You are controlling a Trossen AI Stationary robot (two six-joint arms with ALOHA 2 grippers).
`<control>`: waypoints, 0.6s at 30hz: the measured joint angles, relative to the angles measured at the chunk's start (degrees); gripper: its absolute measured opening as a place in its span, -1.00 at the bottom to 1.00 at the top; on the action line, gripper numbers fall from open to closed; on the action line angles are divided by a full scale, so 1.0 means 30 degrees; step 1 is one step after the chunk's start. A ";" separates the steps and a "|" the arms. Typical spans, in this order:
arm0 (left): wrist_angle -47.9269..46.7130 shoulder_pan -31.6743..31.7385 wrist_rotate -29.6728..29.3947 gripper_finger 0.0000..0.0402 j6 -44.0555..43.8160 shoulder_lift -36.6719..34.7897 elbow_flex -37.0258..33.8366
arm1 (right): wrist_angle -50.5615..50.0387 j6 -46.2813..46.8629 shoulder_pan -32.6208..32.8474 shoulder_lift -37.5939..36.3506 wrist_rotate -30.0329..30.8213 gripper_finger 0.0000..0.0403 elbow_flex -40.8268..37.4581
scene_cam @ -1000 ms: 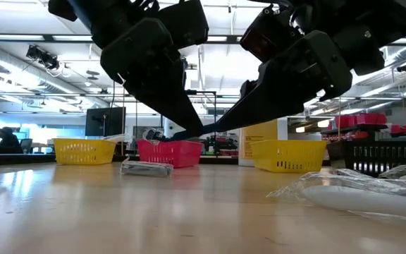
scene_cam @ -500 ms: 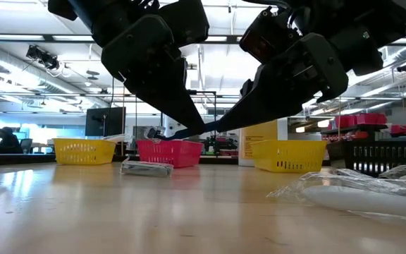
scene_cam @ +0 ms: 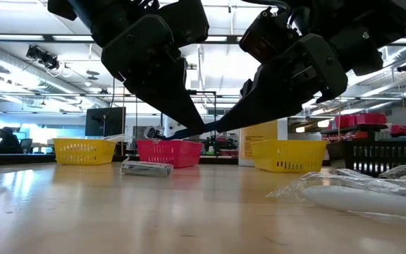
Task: Pick & Place Travel size toiletries
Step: Put the blue razor into the yellow basket
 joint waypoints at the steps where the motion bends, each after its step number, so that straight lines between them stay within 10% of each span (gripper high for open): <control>1: 0.0000 0.0000 0.0018 -0.76 0.0000 0.0000 0.0000 | 0.0000 0.0000 0.0000 0.0000 -0.0007 -0.77 0.0000; 18: 0.0295 0.0007 -0.3291 -0.35 0.0029 0.0000 0.0029 | -0.1983 0.1454 0.0007 -0.0260 0.1631 -0.77 0.0000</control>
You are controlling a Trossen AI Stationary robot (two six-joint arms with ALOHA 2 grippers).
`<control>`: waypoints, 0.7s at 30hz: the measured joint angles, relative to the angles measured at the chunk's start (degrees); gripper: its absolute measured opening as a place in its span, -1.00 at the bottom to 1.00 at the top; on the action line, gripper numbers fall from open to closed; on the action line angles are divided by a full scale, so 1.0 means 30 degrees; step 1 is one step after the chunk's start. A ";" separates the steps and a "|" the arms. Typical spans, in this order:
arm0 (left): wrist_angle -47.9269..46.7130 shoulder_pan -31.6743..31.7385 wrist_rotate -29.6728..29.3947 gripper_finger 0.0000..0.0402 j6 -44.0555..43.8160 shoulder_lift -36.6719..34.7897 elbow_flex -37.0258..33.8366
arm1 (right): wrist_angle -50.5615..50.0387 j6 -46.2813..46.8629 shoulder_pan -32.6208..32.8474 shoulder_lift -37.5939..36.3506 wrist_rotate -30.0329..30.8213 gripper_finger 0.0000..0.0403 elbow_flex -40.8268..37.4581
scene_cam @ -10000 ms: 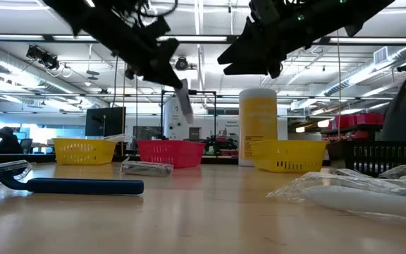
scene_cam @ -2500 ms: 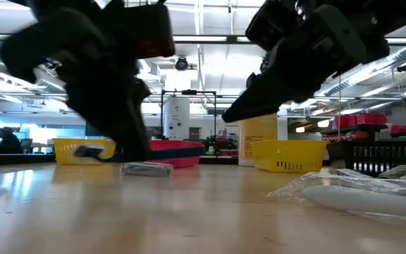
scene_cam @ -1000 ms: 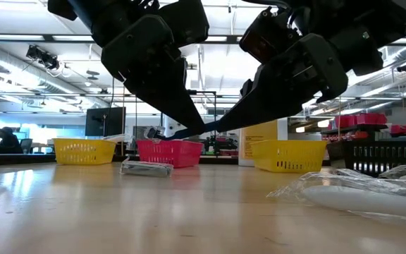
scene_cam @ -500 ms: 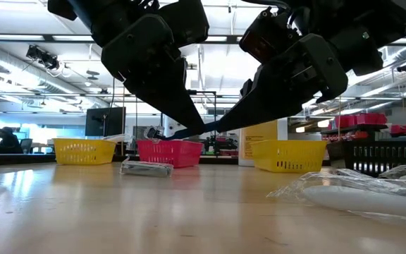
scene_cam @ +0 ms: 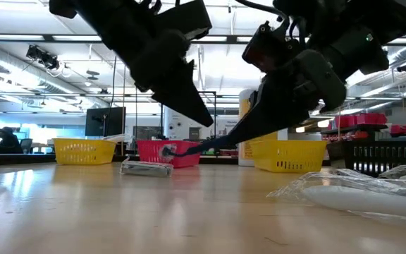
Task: Pick & Place Travel size toiletries
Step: Put the blue razor into the yellow basket
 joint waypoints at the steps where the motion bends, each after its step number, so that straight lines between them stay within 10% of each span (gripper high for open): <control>1: 0.0000 0.0007 -0.0143 -0.35 0.0000 0.0000 0.0000 | -0.0226 0.0320 0.0000 -0.0236 0.0564 -0.77 0.0000; 14: -0.1778 -0.0015 -0.2207 -0.38 -0.0170 -0.3704 0.0000 | -1.4186 0.6395 -0.0952 -0.7483 0.9995 -0.77 0.0000; 21: -0.2075 -0.0029 -0.2350 -0.38 -0.0342 -0.4408 0.0000 | -1.8160 1.0407 -0.3736 -0.8531 0.8071 -0.77 -0.0419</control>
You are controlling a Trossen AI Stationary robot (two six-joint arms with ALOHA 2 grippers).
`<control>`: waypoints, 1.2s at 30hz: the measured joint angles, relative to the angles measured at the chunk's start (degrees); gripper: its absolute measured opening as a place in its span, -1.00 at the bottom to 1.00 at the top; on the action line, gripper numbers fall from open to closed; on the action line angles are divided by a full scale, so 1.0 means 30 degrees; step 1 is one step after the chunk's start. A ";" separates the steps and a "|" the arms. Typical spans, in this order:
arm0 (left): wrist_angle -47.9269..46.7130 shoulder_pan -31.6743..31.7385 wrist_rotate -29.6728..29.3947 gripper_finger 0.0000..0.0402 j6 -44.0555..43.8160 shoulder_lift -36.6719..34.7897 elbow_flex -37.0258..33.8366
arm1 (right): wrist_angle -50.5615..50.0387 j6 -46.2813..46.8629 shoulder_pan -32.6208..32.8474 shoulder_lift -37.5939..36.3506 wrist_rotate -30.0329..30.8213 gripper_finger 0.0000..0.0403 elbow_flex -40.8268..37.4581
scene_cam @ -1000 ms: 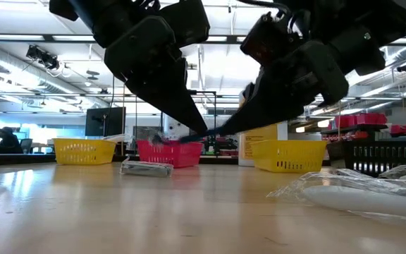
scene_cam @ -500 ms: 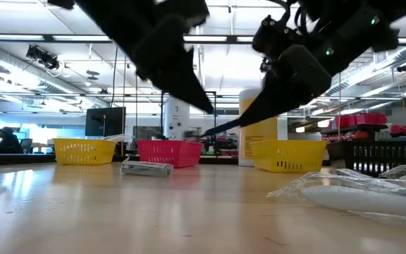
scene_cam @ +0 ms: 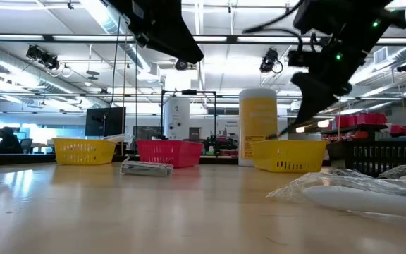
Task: Pick & Place Travel size toiletries
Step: Put the blue razor into the yellow basket, then put the silver nail cutter into the black basket
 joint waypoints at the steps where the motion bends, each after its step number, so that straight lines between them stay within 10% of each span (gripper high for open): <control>1: -0.0125 0.0000 0.0025 -0.38 -0.0065 0.0000 0.0000 | 0.0204 0.0004 -0.0348 0.0058 -0.0668 -0.77 -0.0194; 24: -0.0577 0.0000 0.2065 -0.38 -0.0767 0.0007 -0.0015 | 0.4569 -0.2442 -0.3009 0.0143 -0.4936 -0.12 -0.1657; 36: -0.0822 -0.0642 0.4299 -0.39 -0.0782 0.0022 -0.0022 | 1.4443 -0.8650 -0.0692 0.0143 -1.0166 -0.07 -0.1657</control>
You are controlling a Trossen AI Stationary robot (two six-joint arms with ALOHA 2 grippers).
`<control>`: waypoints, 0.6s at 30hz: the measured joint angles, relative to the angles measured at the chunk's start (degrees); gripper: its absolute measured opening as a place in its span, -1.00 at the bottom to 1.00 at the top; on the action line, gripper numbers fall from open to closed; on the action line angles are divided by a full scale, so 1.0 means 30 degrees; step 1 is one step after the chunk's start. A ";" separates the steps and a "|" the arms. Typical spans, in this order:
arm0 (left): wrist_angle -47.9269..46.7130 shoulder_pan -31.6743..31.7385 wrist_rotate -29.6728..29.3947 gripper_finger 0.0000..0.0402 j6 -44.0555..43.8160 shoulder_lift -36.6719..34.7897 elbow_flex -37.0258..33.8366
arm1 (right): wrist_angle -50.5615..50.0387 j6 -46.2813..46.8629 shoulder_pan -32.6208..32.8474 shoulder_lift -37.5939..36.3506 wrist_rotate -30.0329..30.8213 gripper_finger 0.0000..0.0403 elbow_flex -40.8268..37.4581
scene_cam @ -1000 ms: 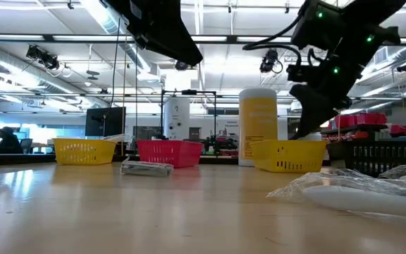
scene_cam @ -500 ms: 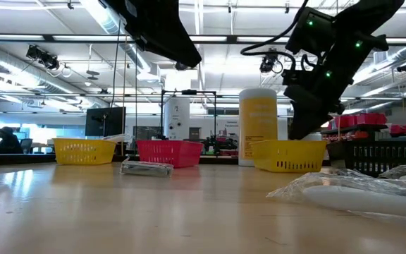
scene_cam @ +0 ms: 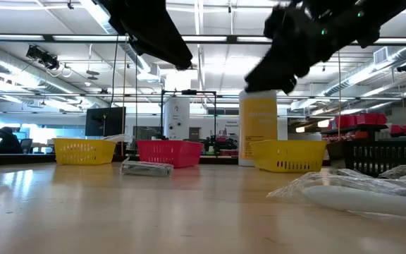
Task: Pick & Place Travel size toiletries
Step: Put the silver nail cutter into the black basket
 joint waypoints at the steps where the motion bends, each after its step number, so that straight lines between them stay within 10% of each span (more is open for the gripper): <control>1: 0.0000 -0.0094 -0.0042 -0.39 -0.0129 0.0000 0.0000 | 0.0596 -0.0173 0.0239 0.0000 -0.0232 -0.07 0.0000; 18: 0.0639 -0.1180 0.0883 -0.41 0.0342 -0.2153 -0.0015 | 0.4837 -0.0669 0.2914 0.3018 -0.0148 0.22 0.0000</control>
